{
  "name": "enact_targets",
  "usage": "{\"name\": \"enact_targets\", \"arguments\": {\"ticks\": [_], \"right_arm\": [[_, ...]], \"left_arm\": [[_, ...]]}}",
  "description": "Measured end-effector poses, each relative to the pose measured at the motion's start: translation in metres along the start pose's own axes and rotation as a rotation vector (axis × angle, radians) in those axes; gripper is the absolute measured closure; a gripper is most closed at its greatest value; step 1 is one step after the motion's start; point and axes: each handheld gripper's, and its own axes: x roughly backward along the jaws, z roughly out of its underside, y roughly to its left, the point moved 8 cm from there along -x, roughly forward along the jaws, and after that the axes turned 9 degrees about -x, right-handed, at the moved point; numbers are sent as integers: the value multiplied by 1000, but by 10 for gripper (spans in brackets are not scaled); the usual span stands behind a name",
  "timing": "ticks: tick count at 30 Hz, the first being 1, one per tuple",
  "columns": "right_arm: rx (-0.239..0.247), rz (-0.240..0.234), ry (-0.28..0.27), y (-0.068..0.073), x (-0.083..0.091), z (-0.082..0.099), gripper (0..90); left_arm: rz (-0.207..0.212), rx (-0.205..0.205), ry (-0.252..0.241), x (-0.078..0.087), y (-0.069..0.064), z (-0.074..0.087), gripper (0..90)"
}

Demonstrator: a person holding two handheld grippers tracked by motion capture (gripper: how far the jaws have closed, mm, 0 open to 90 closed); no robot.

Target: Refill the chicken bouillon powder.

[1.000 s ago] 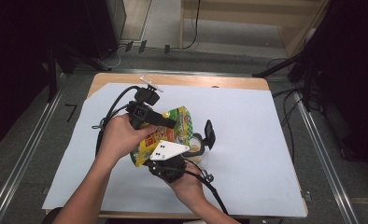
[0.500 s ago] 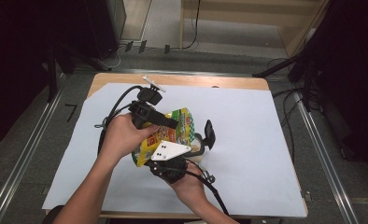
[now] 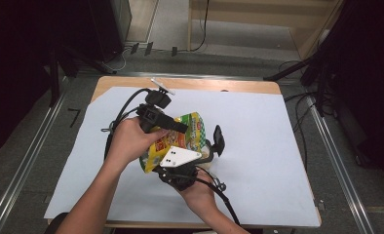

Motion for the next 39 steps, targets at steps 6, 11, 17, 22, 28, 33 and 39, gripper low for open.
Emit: {"name": "enact_targets", "arguments": {"ticks": [6,11,17,22,28,33,39], "right_arm": [[-4,0,-5,0,-2,2,900],[-18,4,-10,-3,-3,2,900],[-39,-3,-13,-2,-2,2,900],[-38,-9,-14,1,-4,3,897],[-37,-7,-20,8,-5,3,898],[-27,3,-28,6,-6,2,897],[-31,-9,-25,7,-7,1,897]], "left_arm": [[-28,-27,4,0,-3,0,794],[-44,-34,-7,2,-3,-1,818],[-42,-30,-10,2,-2,-1,822],[-42,-23,-23,2,-3,-2,820],[-53,-28,-44,3,-5,-4,811],[-52,-20,-47,4,-1,-4,810],[-49,-8,-46,6,1,-3,810]]}}
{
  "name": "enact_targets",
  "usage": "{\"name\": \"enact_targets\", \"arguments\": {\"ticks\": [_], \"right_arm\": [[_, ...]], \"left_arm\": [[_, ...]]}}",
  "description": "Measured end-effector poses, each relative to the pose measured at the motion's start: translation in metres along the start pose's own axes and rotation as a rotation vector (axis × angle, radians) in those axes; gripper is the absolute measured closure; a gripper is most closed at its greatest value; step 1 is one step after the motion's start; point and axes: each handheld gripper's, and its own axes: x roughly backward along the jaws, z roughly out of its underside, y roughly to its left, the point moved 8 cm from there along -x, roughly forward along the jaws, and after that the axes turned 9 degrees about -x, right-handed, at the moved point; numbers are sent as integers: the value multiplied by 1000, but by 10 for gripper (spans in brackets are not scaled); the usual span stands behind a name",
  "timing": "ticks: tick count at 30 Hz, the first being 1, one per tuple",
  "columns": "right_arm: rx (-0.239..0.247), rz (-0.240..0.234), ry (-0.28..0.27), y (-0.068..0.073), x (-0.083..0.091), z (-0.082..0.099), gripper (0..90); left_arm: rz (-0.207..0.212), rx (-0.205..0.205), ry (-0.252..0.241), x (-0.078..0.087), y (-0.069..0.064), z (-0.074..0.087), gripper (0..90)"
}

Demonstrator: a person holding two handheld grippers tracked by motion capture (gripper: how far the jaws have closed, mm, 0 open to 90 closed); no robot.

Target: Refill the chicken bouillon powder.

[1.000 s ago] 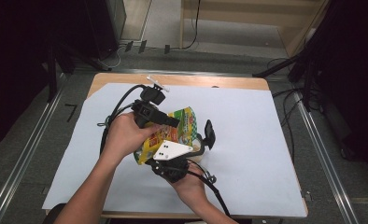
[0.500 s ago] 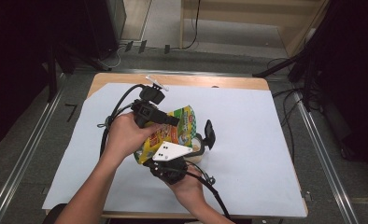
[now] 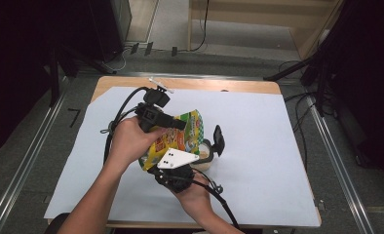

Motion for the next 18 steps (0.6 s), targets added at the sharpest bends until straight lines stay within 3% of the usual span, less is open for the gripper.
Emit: {"name": "enact_targets", "arguments": {"ticks": [13,18], "right_arm": [[21,-4,13,3,-2,-4,897],[20,-9,19,2,-4,-6,898]], "left_arm": [[-7,2,-13,6,2,0,809],[-20,-15,-13,6,-1,0,809]]}}
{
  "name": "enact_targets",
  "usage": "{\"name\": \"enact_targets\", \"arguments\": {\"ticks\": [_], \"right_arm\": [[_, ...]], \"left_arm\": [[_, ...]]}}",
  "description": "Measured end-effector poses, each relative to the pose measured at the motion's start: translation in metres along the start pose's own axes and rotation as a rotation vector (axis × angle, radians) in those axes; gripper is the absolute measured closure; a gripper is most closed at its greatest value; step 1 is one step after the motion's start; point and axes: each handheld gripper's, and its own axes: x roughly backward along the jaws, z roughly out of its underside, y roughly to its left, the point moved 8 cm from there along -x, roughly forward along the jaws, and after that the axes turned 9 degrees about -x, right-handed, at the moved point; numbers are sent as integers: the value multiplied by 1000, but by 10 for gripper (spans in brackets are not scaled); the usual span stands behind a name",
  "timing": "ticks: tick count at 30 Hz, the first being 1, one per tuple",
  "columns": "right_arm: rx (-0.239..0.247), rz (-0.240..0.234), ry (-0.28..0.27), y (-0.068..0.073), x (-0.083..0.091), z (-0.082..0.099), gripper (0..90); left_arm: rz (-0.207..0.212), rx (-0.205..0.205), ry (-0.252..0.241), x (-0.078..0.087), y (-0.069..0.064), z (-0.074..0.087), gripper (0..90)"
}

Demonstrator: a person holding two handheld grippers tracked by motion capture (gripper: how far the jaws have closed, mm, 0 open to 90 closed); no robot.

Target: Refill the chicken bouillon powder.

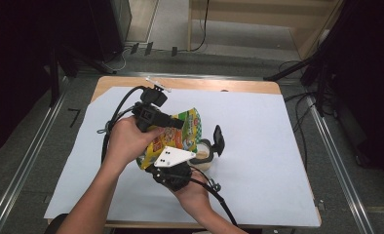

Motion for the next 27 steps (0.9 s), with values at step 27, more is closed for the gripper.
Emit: {"name": "enact_targets", "arguments": {"ticks": [27], "right_arm": [[-5,-15,13,0,1,1,896]], "left_arm": [[14,8,9,0,1,2,802]]}}
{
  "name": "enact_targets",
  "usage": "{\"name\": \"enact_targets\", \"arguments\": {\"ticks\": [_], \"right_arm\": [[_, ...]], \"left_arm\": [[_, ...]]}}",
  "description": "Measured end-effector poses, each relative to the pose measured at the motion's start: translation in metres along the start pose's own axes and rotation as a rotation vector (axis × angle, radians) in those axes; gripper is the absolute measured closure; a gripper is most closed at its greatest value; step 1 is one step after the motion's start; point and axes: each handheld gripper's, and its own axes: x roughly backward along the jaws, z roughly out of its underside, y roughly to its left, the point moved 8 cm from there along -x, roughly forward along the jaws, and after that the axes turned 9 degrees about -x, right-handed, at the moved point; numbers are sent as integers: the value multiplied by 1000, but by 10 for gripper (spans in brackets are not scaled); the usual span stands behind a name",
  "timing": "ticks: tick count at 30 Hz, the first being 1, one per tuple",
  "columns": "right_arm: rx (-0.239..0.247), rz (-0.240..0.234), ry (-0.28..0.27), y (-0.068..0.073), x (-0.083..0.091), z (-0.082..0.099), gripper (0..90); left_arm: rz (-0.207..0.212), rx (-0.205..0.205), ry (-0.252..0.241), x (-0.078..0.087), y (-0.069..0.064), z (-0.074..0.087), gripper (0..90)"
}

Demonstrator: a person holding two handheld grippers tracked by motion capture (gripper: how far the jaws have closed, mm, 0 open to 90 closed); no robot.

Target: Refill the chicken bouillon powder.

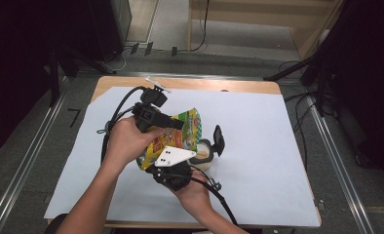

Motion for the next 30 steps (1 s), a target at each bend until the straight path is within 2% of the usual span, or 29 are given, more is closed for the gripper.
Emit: {"name": "enact_targets", "arguments": {"ticks": [6,8,14,30], "right_arm": [[8,-9,-3,4,4,-2,898],[13,1,-2,4,4,-2,895],[13,6,2,2,5,0,896],[2,3,8,0,5,3,896]], "left_arm": [[9,3,-3,-1,0,-1,787],[8,5,-5,-1,-1,-1,787],[17,-7,11,-6,-3,-1,787],[26,-9,16,-8,-4,-1,787]]}}
